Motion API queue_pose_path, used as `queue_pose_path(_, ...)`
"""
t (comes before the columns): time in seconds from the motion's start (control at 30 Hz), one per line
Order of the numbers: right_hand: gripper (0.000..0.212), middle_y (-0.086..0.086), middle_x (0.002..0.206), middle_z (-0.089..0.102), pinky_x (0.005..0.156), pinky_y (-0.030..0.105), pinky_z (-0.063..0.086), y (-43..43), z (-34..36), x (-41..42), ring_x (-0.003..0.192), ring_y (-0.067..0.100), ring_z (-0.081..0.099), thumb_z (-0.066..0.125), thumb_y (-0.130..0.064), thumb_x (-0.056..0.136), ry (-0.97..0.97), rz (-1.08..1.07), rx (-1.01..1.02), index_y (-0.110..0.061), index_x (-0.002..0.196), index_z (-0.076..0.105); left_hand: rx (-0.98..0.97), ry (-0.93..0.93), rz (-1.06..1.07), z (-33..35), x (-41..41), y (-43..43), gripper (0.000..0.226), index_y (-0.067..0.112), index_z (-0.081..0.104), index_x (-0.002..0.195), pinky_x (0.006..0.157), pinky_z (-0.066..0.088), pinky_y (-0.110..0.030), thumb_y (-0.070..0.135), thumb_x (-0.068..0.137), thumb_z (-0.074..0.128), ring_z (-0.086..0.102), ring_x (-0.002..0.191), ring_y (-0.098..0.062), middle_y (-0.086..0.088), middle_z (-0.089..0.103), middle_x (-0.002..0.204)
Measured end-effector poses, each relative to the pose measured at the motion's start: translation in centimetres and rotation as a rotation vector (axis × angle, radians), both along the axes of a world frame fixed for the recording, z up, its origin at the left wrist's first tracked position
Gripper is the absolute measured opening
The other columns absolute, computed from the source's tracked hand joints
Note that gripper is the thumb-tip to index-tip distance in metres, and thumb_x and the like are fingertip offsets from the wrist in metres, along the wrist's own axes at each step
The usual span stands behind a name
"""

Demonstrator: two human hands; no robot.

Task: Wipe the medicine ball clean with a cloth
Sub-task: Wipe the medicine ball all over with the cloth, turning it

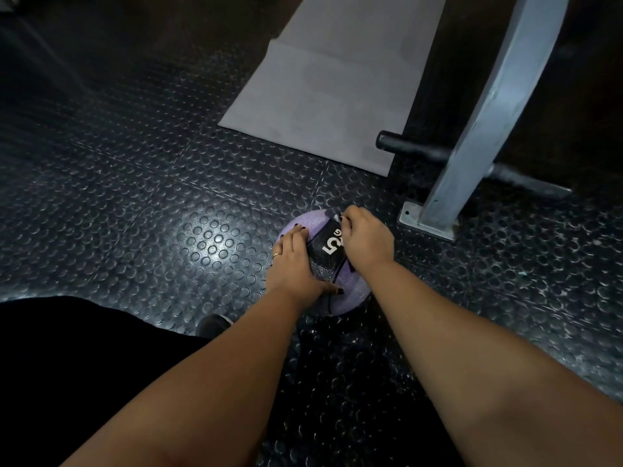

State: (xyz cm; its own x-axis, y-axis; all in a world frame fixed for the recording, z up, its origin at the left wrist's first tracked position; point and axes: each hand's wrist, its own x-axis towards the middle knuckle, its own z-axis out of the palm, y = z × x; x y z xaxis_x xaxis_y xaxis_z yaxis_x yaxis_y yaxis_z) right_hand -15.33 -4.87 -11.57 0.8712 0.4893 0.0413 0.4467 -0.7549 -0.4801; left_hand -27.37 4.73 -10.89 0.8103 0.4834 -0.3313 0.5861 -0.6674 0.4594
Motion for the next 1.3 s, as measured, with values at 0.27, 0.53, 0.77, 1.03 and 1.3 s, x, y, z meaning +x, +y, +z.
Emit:
queue_pose_path(0.27,0.026,0.007,0.094,0.062,0.056,0.025,0.039,-4.2,2.1,1.5,0.080,0.021,0.059,0.061,-0.028,0.091,0.494,-0.499,0.385,-0.008,0.106,0.055,0.023,0.086,-0.053,1.1,-1.5,0.1,0.132,0.016,0.015,0.152,0.116,0.035,-0.046,0.052,0.052,0.094,0.022,0.148,-0.025,0.000,0.014,0.161)
queue_pose_path(0.53,0.071,0.013,0.103,0.052,0.085,0.046,0.053,-8.1,5.2,1.0,0.096,0.029,0.058,0.055,0.008,0.064,0.899,-0.692,0.662,-0.024,0.124,0.035,-0.015,0.081,0.041,2.3,-3.6,1.2,0.118,0.018,0.029,0.134,0.107,0.044,-0.047,0.065,0.045,0.090,0.041,0.130,-0.026,-0.001,0.036,0.137)
queue_pose_path(0.77,0.023,0.014,0.092,0.066,0.053,0.024,0.047,-8.4,6.1,-0.6,0.068,0.021,0.061,0.068,-0.010,0.079,0.773,-0.661,0.644,-0.010,0.099,0.058,-0.008,0.175,-0.055,2.2,-3.8,0.8,0.149,0.015,0.005,0.159,0.121,0.022,-0.044,0.064,0.048,0.091,0.013,0.151,-0.029,-0.003,0.010,0.165)
queue_pose_path(1.03,0.032,0.001,0.111,0.039,0.086,0.021,0.040,-5.0,4.1,-5.8,0.096,0.014,0.049,0.074,-0.010,0.076,0.150,-0.226,0.332,-0.017,0.098,0.052,-0.035,0.225,-0.139,0.5,-3.1,0.6,0.157,0.023,-0.018,0.157,0.122,0.016,-0.057,0.063,0.050,0.090,-0.012,0.153,-0.031,0.006,-0.017,0.166)
queue_pose_path(1.3,0.036,0.003,0.118,0.039,0.092,0.036,0.043,-3.9,0.2,-10.0,0.110,0.022,0.039,0.062,-0.037,0.084,0.046,0.158,0.078,-0.018,0.114,0.054,-0.006,0.191,-0.181,-0.3,-2.5,-0.8,0.105,0.029,-0.024,0.154,0.118,0.015,-0.064,0.044,0.090,0.057,-0.019,0.152,-0.026,0.009,-0.025,0.163)
